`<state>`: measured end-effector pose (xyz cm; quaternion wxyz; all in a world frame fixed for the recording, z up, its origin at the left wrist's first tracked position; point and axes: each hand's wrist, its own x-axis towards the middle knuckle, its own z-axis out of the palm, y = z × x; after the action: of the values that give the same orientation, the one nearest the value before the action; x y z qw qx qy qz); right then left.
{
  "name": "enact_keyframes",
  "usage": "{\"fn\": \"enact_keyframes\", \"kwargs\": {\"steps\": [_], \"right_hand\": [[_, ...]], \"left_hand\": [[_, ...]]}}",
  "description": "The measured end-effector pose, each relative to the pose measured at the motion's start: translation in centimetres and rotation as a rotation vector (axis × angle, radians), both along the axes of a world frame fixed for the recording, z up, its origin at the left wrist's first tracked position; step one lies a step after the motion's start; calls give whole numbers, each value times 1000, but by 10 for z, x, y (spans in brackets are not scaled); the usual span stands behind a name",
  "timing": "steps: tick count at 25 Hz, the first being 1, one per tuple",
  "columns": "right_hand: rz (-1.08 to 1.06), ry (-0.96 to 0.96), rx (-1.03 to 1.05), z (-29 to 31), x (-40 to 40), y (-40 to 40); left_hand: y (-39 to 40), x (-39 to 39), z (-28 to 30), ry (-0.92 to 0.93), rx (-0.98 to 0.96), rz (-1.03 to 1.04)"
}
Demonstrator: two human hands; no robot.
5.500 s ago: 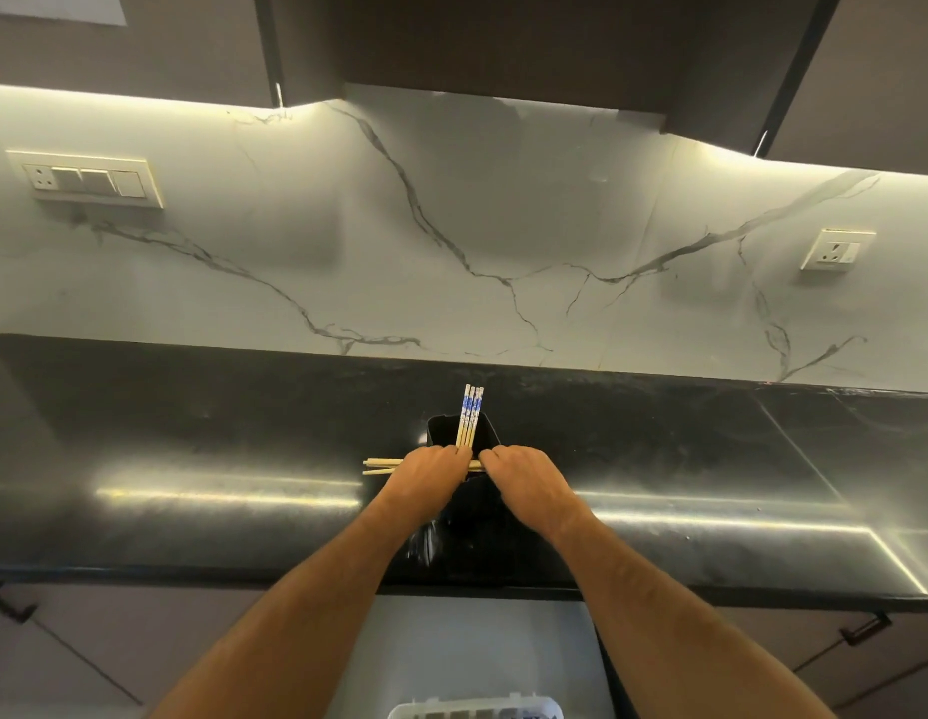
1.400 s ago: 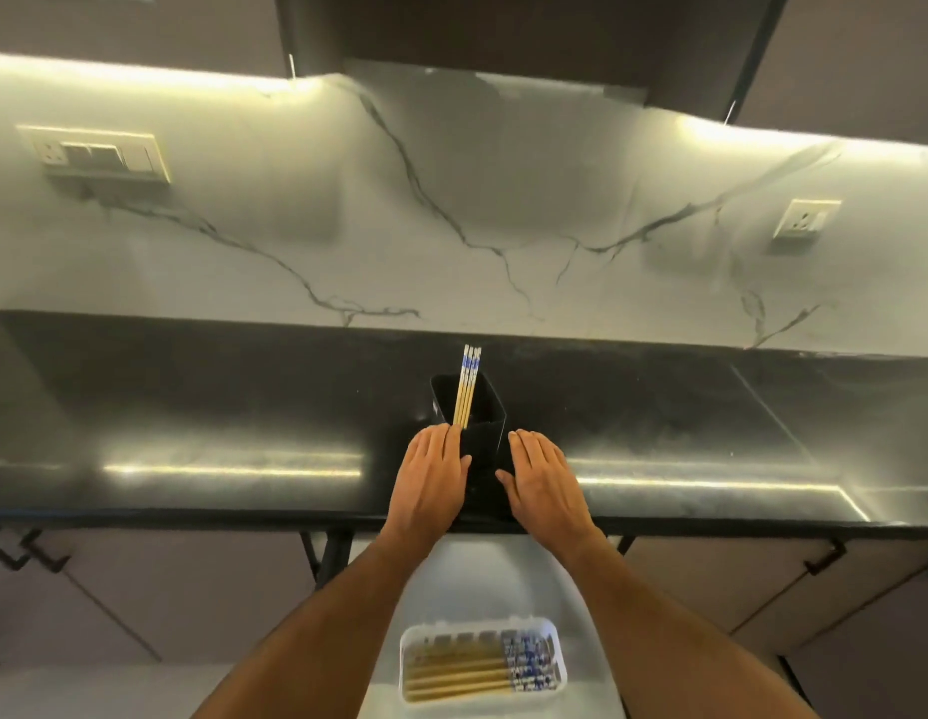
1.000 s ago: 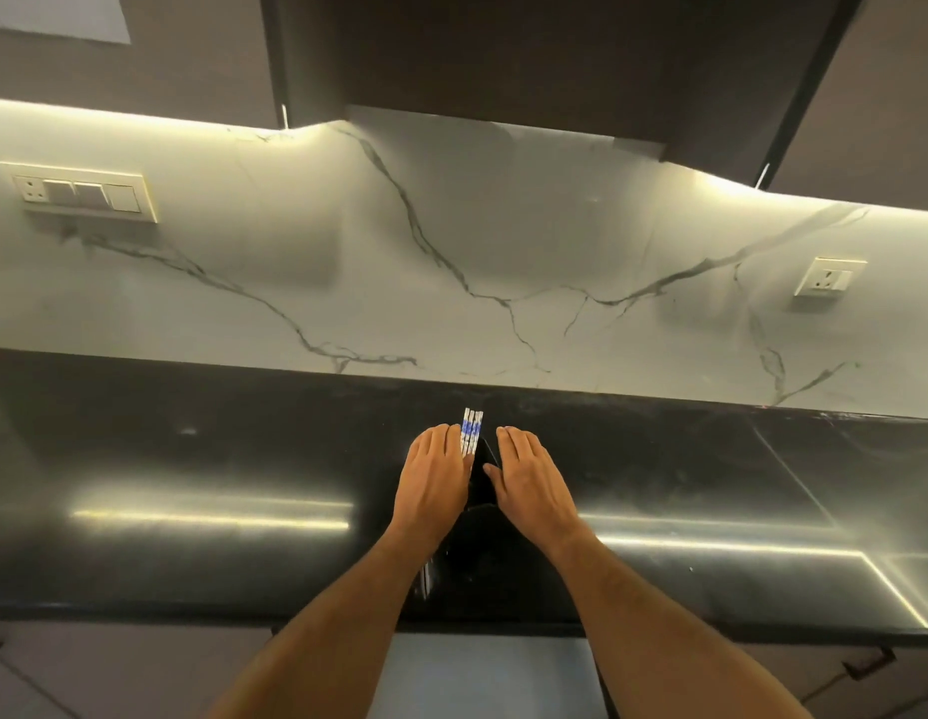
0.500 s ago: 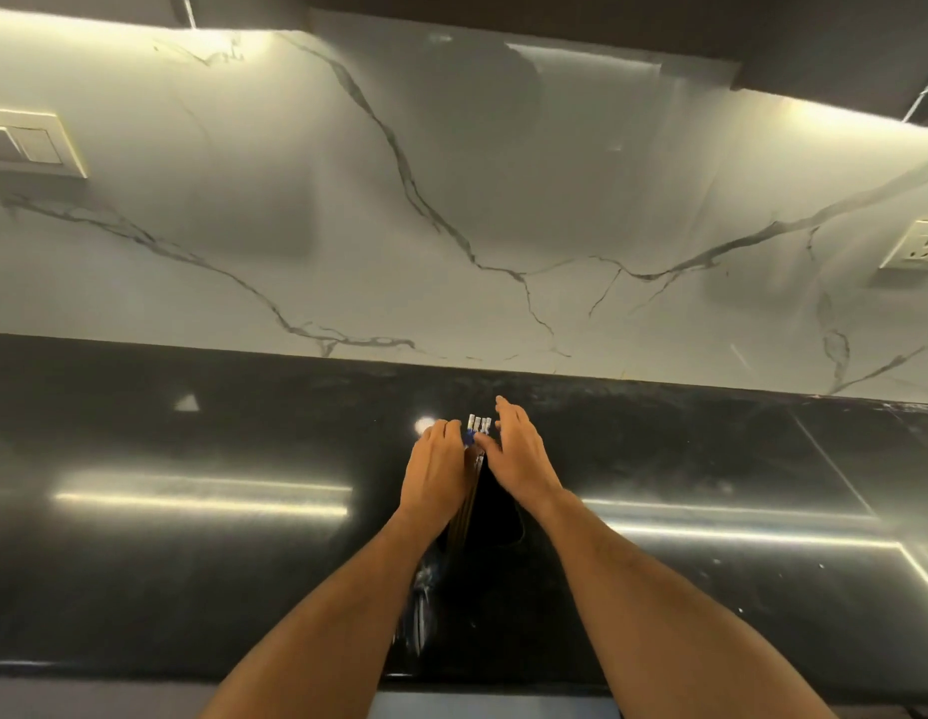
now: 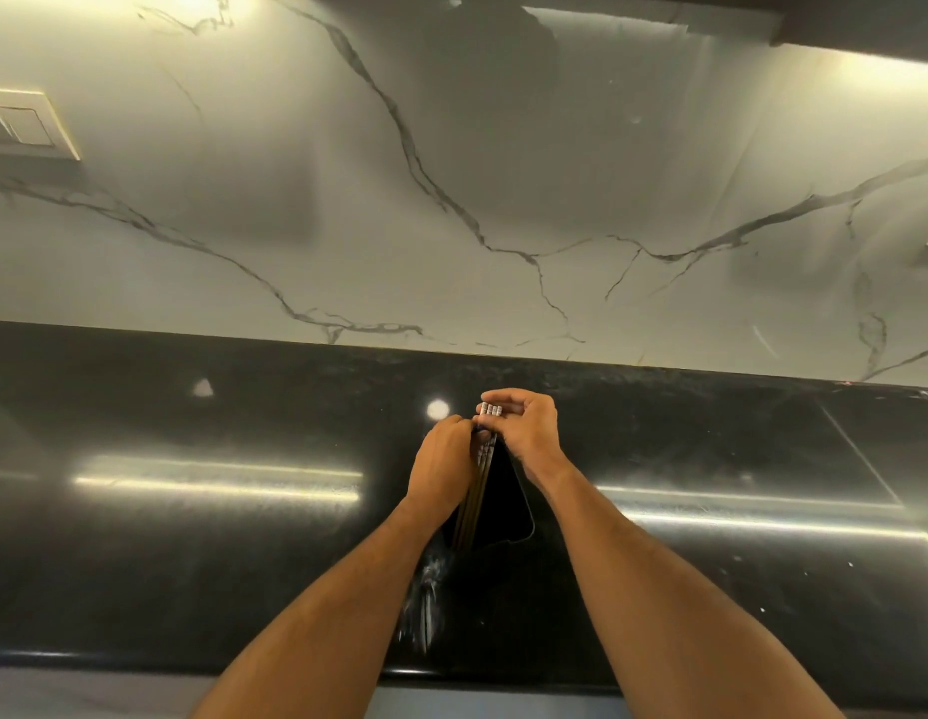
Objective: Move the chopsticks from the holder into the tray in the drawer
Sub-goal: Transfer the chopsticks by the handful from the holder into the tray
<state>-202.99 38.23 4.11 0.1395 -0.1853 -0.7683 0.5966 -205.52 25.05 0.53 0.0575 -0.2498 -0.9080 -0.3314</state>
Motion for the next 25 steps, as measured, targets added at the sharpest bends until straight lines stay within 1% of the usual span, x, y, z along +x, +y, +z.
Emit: {"fn": "enact_keyframes", "kwargs": {"steps": [2,6,9,14,16,18,20,21,23,25], "right_hand": [[-12,34,-31,11,3,-1],[-47,146,-73,45,11,1],[-92,225,-134,76,20,4],[-133,406,-190,124,53,6],[-146,453,-179,136,71,4],[-147,460,-134,144,89,-2],[-137,426,-3,145,104,-9],[-132,397,114,144,115,-14],[-110,327,402,143,140,-24],[25,249,722,143,166,-35]], "left_hand": [[-1,2,3,3,45,-3],[2,12,19,-21,256,16],[10,22,40,-146,402,-9],[10,44,82,-320,495,-95],[5,60,98,-340,500,-127],[-4,77,110,-342,484,-126],[-16,91,114,-332,415,-104],[-25,98,116,-302,349,-93],[-46,112,120,-189,131,-79],[-65,130,123,-53,-141,-93]]}}
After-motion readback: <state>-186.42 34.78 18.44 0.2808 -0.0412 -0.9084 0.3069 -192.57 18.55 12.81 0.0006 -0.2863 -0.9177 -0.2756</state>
